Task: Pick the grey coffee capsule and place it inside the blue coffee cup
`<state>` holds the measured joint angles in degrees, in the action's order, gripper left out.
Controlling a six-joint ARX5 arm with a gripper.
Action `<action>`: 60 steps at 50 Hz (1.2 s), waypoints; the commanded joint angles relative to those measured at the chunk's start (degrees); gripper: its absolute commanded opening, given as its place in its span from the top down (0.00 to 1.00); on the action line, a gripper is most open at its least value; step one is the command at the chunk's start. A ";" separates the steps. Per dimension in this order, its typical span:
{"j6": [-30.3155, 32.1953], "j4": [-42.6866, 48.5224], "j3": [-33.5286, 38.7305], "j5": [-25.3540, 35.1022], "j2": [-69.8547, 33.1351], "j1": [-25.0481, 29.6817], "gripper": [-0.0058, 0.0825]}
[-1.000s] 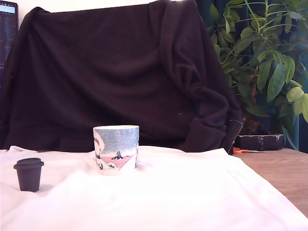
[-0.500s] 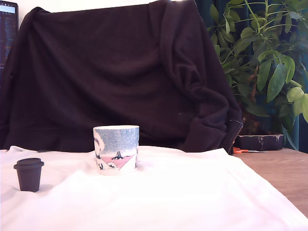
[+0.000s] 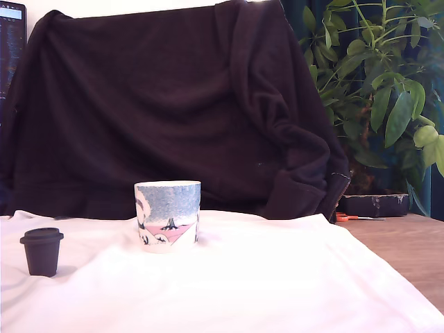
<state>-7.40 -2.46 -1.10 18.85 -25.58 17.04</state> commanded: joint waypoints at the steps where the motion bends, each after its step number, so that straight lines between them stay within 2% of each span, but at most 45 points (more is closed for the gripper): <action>1: 0.31 -0.81 -0.28 -1.86 -1.09 0.98 0.21; 9: -0.07 -2.75 -0.28 -8.37 -3.82 1.95 0.22; 31: 0.46 -19.63 -0.28 -8.79 -15.87 2.05 0.22; 60: 1.70 -46.10 -0.28 -9.53 -45.99 3.76 0.22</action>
<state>-6.00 -46.81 -1.17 9.58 -69.56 20.64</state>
